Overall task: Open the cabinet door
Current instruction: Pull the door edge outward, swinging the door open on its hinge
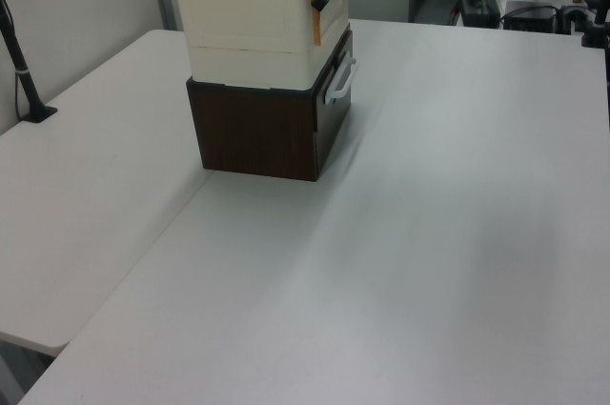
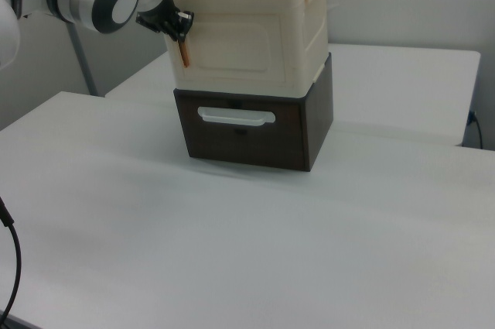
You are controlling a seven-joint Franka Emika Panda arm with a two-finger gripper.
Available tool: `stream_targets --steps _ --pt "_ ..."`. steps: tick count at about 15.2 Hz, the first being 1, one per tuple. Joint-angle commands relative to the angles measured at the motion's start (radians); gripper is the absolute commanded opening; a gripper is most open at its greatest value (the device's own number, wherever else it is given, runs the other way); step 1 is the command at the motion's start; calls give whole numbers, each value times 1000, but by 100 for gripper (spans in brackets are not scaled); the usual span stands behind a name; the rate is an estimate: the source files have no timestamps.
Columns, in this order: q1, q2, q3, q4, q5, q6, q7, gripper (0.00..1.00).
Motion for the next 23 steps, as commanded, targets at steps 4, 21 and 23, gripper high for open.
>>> stream_targets --steps 4,21,23 --pt "-5 -21 -8 -11 -27 -15 18 0" --pt "-236 -236 -16 -102 -60 -583 -4 69" --pt "-288 -253 -28 -103 -61 -640 -53 75"
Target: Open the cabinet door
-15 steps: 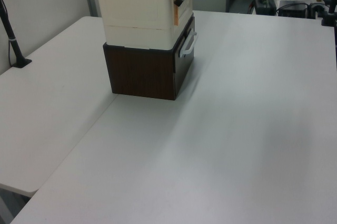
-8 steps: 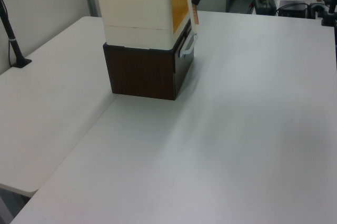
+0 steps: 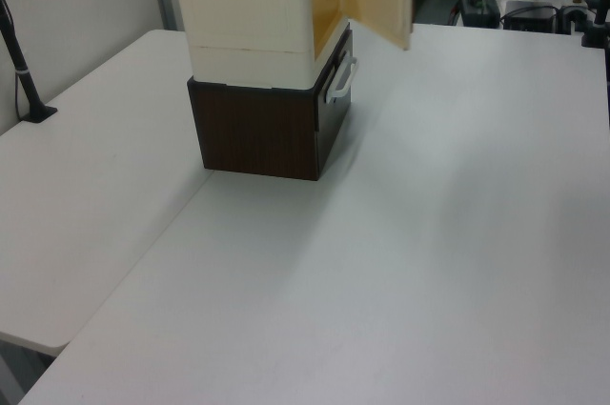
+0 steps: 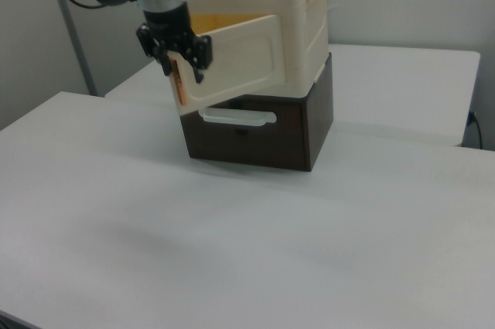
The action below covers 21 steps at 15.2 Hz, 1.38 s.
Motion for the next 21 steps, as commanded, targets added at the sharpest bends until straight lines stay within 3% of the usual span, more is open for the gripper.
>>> stream_targets --steps 1,2,4,7,10,12,14,17,21 --pt "-92 -45 -34 -31 -18 -69 -82 77" --pt "-104 -50 -59 -31 -18 -88 -112 81" --pt "-145 -50 -87 -30 -18 -143 -129 100" --pt "-175 -60 -117 -17 -21 -165 -117 100" --pt "-176 -111 -119 -11 -76 -198 -105 100" --pt "-166 -129 -114 -11 -76 -214 -99 100" --pt "-130 -133 -104 -11 -76 -227 -23 100" --pt "-2 -125 -101 -7 -76 -228 210 100" --pt "129 -114 -99 -20 -120 -212 249 100"
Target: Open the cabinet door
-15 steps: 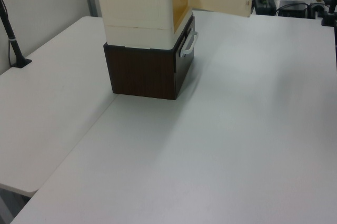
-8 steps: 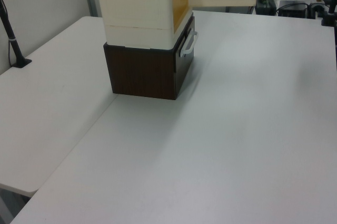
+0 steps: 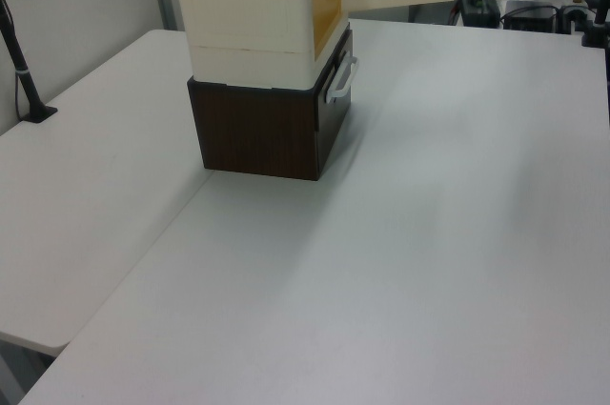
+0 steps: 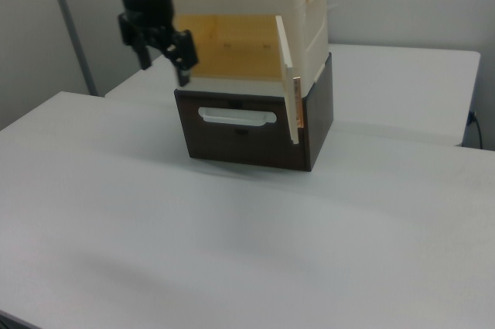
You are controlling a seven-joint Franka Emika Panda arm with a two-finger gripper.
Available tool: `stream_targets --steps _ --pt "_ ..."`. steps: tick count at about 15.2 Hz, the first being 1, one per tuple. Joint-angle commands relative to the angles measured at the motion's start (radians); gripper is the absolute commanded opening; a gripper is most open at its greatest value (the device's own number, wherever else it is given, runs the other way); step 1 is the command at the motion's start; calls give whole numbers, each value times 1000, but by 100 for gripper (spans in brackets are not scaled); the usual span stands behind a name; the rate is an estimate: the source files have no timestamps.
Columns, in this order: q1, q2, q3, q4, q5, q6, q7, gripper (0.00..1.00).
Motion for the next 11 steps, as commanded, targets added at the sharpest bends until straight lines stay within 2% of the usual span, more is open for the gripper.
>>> stream_targets --steps 1,6,11 --pt "90 8 -11 -31 -81 15 16 100" --pt "129 65 -9 -26 -147 69 -15 100" --pt "124 63 9 -28 -149 65 -13 100"
